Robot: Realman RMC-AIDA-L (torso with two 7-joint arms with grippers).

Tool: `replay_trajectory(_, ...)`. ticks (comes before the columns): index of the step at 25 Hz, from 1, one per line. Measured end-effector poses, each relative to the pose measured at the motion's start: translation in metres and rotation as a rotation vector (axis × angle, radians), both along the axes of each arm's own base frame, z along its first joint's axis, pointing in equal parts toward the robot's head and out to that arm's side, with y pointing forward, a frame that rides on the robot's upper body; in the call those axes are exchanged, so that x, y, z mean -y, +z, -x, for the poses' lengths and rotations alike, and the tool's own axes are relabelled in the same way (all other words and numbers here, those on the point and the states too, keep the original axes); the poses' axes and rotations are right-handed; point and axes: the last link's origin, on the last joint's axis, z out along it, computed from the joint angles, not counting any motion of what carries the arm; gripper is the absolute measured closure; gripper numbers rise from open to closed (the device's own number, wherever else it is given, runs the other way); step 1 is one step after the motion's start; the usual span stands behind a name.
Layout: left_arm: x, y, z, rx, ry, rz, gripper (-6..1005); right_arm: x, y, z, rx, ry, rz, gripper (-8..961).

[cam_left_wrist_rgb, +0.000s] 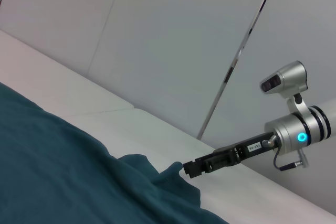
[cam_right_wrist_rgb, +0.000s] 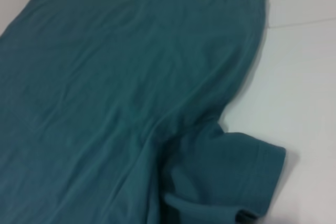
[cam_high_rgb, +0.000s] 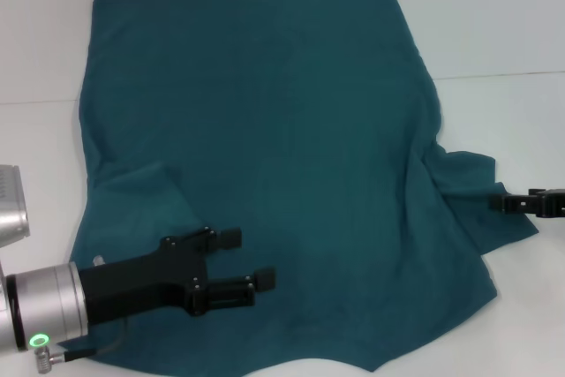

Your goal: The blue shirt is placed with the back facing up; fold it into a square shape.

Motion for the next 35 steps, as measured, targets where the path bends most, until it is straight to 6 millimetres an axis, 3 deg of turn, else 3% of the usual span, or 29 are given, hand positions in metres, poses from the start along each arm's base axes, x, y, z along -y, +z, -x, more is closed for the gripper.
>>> replay_trajectory(21,0.000,0.000,0.001,-0.004,0.005,-0.005,50,-0.013,-0.019,0.007,0.036,0.012,0.005,41)
replay_trajectory(35,0.000,0.001,0.001,-0.003,0.007,-0.006,50,-0.012,-0.016,0.008,0.031,0.011,0.020,415)
